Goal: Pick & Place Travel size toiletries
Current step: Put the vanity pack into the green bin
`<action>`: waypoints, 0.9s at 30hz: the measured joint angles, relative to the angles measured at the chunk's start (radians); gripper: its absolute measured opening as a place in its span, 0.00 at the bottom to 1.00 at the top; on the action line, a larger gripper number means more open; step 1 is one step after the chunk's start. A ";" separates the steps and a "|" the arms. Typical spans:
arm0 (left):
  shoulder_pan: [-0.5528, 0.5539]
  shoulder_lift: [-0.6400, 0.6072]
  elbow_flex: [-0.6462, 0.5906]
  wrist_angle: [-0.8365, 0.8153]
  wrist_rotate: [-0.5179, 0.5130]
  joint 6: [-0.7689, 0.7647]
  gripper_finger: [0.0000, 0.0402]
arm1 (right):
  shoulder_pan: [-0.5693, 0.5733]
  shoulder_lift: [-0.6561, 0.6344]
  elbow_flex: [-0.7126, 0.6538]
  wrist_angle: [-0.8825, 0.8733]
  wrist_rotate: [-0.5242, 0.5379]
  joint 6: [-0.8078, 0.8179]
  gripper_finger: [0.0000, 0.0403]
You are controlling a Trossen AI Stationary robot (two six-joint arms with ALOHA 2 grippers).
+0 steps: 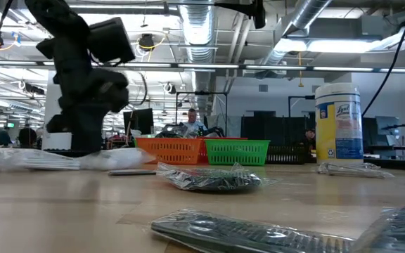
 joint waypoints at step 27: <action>0.283 -0.069 0.000 0.156 0.142 0.225 0.28 | 0.036 0.000 0.000 -0.061 -0.001 0.008 0.81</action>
